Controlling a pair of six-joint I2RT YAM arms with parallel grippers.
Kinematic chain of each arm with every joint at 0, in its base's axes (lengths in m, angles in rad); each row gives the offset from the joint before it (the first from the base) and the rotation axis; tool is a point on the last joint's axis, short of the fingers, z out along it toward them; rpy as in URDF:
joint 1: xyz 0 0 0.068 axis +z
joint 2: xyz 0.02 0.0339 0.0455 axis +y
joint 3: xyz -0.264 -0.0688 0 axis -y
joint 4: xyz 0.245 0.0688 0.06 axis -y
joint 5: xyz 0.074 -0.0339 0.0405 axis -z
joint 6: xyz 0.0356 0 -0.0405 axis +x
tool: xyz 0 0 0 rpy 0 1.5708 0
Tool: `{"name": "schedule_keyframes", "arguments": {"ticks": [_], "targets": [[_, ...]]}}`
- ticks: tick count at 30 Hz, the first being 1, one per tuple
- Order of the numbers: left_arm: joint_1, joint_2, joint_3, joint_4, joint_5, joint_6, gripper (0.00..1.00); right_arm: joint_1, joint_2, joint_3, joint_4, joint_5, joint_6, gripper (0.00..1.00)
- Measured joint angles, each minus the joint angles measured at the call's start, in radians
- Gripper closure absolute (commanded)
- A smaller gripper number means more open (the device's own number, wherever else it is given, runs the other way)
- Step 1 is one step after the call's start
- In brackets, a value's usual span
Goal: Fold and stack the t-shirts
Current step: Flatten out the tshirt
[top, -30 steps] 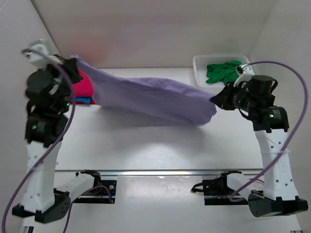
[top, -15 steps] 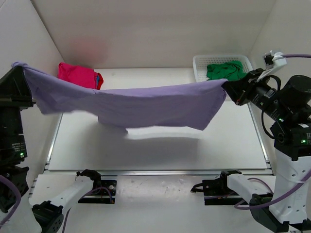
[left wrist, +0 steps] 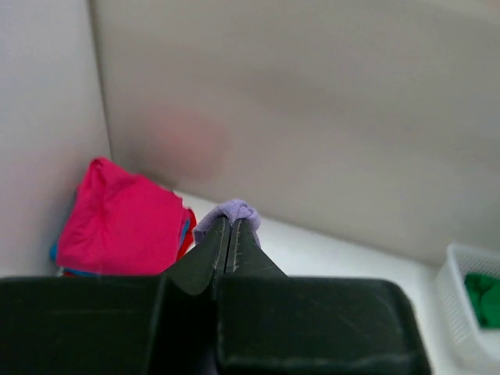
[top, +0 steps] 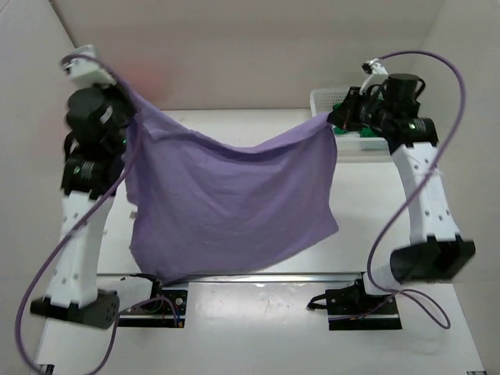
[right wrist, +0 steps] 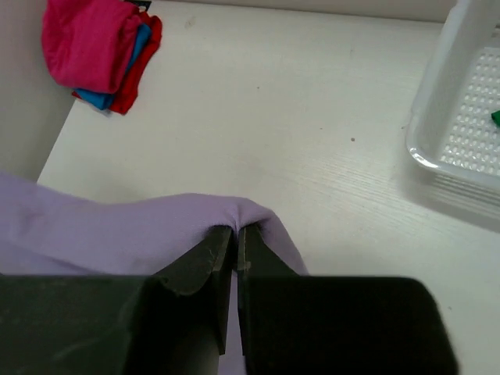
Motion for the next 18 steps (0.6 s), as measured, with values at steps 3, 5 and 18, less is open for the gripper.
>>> {"name": "schedule_keyframes", "arguments": {"ticks": [3, 5, 18], "targets": [[0.029, 0.15, 0.017, 0.021, 0.05, 0.004, 1.0, 0.004, 0.182, 0.115, 0.016, -0.01, 0.0, 1.0], [0.057, 0.267, 0.105, 0.008, 0.088, 0.011, 1.0, 0.009, 0.325, 0.285, 0.004, -0.023, 0.0, 1.0], [0.255, 0.579, 0.713, -0.015, 0.285, 0.028, 1.0, -0.126, 0.634, 0.787, 0.269, -0.231, 0.194, 1.0]]}}
